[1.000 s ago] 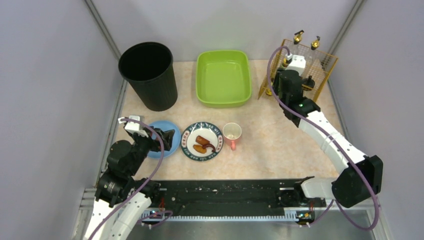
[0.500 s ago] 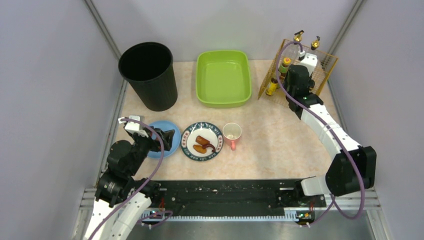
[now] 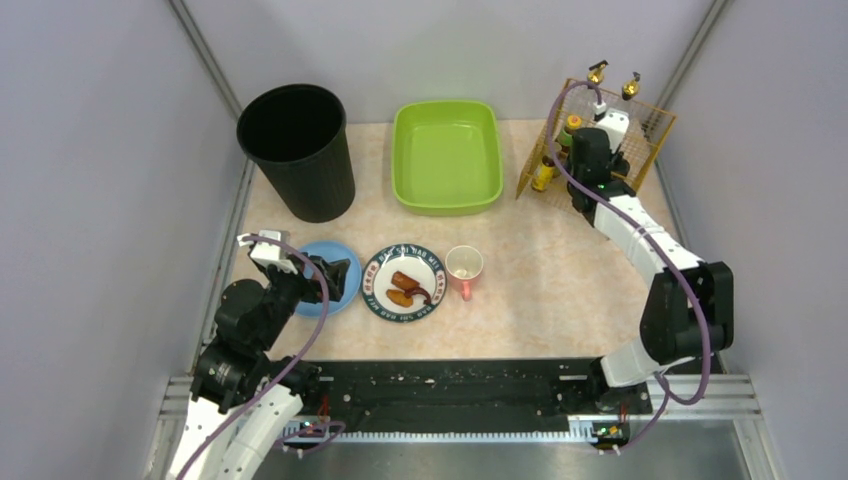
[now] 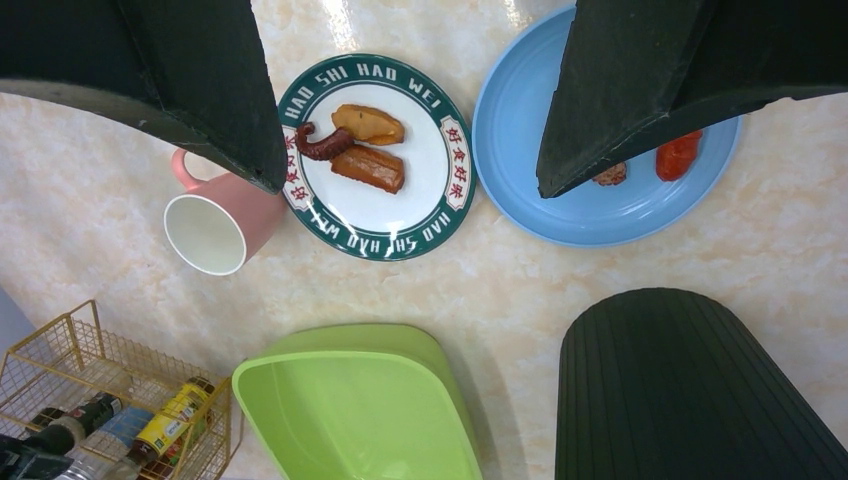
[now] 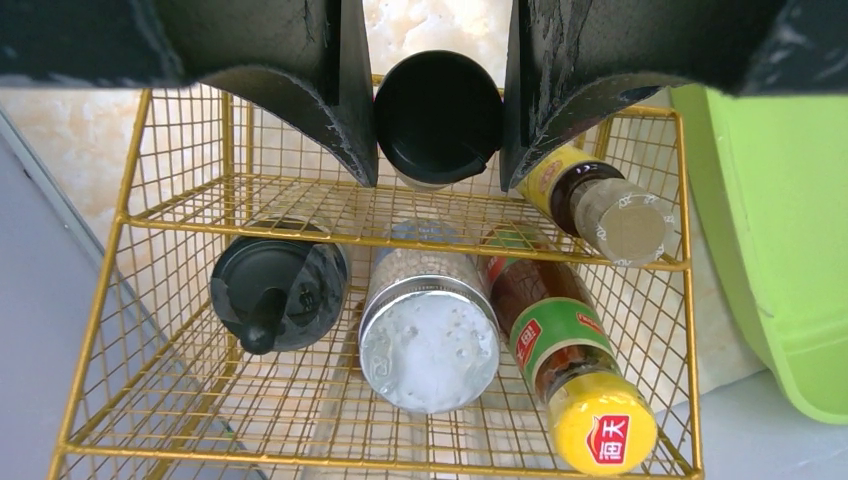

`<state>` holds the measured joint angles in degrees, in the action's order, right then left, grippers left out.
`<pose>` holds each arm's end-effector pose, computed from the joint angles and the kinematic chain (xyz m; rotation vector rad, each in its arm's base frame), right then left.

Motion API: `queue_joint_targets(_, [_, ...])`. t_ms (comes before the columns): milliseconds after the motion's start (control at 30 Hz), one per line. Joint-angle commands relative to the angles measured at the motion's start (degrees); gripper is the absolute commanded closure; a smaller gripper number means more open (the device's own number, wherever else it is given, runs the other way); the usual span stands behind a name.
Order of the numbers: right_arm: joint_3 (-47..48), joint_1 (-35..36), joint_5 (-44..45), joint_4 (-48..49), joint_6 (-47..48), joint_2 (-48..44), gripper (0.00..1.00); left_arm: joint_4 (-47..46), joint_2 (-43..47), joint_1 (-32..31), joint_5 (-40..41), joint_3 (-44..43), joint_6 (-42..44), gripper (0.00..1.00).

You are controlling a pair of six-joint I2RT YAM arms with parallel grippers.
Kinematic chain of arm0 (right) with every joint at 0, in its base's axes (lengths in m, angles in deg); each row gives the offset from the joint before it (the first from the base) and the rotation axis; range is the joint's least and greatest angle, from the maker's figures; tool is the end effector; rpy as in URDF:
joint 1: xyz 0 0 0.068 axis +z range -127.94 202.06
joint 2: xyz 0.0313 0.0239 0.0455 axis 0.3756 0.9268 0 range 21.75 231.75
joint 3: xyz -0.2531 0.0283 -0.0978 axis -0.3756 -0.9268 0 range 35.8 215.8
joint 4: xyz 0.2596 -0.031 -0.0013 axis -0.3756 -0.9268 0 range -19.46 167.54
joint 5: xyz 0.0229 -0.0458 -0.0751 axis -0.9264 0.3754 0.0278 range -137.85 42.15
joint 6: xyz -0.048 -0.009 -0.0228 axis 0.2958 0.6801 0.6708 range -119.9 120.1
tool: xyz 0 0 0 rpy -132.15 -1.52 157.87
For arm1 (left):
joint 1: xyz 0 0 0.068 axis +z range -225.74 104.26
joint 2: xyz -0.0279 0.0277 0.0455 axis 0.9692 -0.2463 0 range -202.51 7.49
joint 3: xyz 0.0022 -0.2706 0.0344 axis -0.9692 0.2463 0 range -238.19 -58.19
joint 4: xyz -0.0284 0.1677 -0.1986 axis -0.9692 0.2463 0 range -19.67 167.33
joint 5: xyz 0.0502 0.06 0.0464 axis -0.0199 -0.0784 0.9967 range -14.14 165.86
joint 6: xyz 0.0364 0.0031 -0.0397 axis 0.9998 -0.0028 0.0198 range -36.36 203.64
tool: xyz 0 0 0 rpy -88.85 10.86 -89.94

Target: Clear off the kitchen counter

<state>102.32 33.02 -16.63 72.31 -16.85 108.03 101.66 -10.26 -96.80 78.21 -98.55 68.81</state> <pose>0.3456 0.0482 0.3064 0.4410 1.8966 -0.2252 0.0753 -0.0273 0.3269 0.0639 1.7406 -0.4263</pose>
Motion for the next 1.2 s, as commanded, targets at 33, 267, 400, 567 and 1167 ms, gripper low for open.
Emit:
queue_joint_targets(33, [1.44, -0.57, -0.58, 4.26, -2.38, 1.37, 1.0, -1.93, -0.41, -0.19, -0.77, 0.18, 0.59, 0.01])
queue_joint_targets(267, [1.97, -0.56, -1.33, 4.64, -2.98, 5.24, 1.0, -1.84, -0.22, -0.2, -0.42, 0.13, 0.62, 0.01])
queue_joint_targets(400, [2.73, -0.62, -2.19, 4.09, -3.0, 7.9, 1.0, -1.89, -0.26, -0.21, -0.4, 0.16, 0.68, 0.01])
queue_joint_targets(567, [3.03, -1.03, -3.46, 3.64, -3.73, 10.36, 1.0, -1.81, -0.2, -0.17, -0.33, 0.15, 0.68, 0.01])
queue_joint_targets(1167, [2.7, -1.31, -2.93, 2.96, -4.11, 9.15, 0.3, -1.76, -0.79, -0.21, -0.24, 0.16, 0.68, 0.01])
